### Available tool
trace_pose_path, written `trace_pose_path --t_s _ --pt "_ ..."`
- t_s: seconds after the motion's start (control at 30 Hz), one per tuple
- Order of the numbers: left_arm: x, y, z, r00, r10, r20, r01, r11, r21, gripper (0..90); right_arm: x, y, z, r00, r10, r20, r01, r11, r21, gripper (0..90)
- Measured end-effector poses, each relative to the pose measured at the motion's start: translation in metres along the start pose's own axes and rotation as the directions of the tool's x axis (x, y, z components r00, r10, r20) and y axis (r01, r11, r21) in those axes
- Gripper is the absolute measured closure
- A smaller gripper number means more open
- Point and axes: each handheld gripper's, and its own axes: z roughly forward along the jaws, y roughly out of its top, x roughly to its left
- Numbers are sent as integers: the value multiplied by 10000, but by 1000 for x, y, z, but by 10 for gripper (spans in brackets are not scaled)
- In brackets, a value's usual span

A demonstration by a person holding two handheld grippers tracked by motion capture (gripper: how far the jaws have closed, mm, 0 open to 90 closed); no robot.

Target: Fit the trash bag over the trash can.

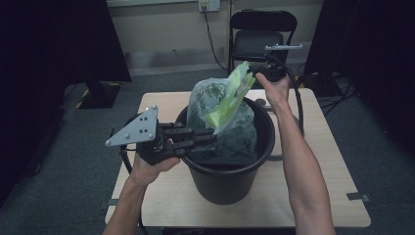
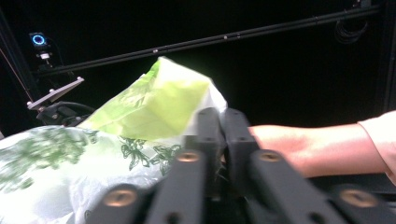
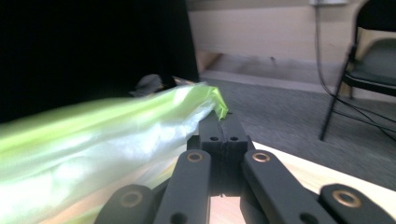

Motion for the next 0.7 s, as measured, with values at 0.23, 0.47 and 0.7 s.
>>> trace_pose_path --t_s 0.23,0.47,0.7 --pt "9 -3 -8 9983 -306 -495 303 9995 -83 489 8 2 -13 9980 -424 -468 407 9985 -353 900" --pt "20 -11 -11 9949 -799 -610 795 9968 -89 481 -2 -5 -18 9994 -170 -316 158 9992 -378 900" --pt "22 -16 -14 9936 -1010 -497 1015 9948 86 525 -14 -13 -18 9998 171 -140 -176 9992 -366 900"
